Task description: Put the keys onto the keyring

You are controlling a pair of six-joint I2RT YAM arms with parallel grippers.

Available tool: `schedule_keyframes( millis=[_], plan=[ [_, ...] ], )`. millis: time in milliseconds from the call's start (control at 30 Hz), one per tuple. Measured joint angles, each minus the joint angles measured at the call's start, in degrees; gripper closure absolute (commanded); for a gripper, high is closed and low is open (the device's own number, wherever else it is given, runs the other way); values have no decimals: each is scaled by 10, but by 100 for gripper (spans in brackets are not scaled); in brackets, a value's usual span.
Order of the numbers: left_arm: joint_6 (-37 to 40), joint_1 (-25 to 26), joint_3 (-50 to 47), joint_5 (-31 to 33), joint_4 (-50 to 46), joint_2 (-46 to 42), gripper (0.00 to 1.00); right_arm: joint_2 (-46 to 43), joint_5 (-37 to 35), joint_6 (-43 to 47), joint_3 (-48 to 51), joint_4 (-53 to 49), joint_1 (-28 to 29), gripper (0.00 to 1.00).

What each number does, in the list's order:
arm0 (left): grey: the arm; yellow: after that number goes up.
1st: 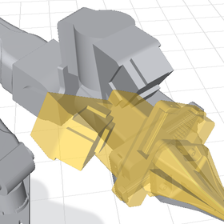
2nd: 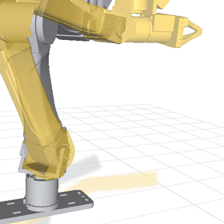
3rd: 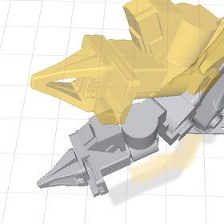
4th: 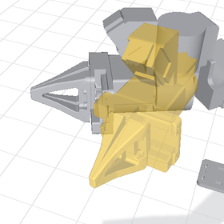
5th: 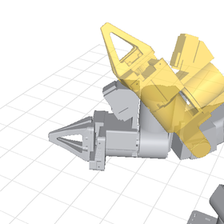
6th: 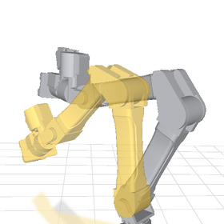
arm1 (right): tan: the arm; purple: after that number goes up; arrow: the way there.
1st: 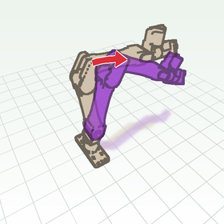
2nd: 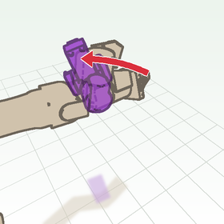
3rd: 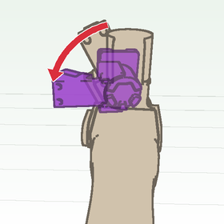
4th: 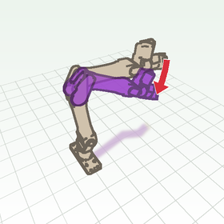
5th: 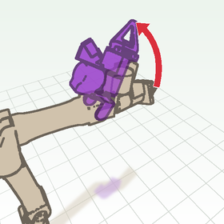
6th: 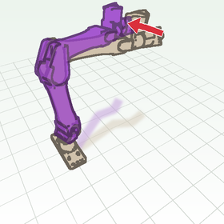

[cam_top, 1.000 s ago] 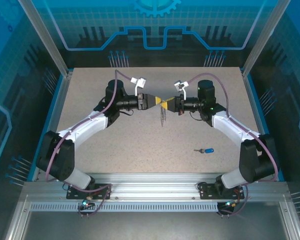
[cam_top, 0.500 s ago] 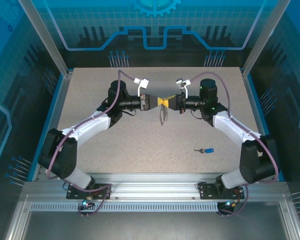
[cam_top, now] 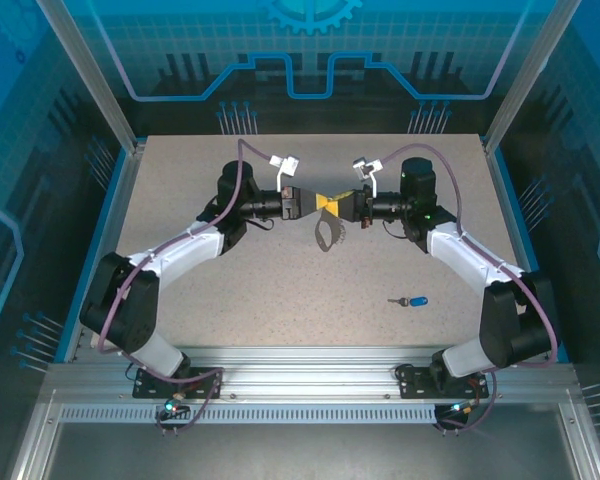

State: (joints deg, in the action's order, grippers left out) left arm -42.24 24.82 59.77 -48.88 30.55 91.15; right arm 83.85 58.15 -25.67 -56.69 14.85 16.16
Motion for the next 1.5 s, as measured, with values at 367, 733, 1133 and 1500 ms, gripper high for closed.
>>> schedule_keyframes(
  millis=[367, 733, 1133, 1500],
  plan=[
    [3, 0, 0, 0, 14, 6, 100, 0, 5, 2, -2, -16, -6, 80],
    [22, 16, 0, 15, 18, -12, 100, -38, 2, -5, 8, -19, -26, 59],
    [23, 18, 0, 21, 17, -13, 100, -54, 7, -35, 23, 28, -29, 66],
    [23, 18, 0, 21, 15, -12, 100, -50, 9, -44, 40, 31, -30, 100]
  ],
)
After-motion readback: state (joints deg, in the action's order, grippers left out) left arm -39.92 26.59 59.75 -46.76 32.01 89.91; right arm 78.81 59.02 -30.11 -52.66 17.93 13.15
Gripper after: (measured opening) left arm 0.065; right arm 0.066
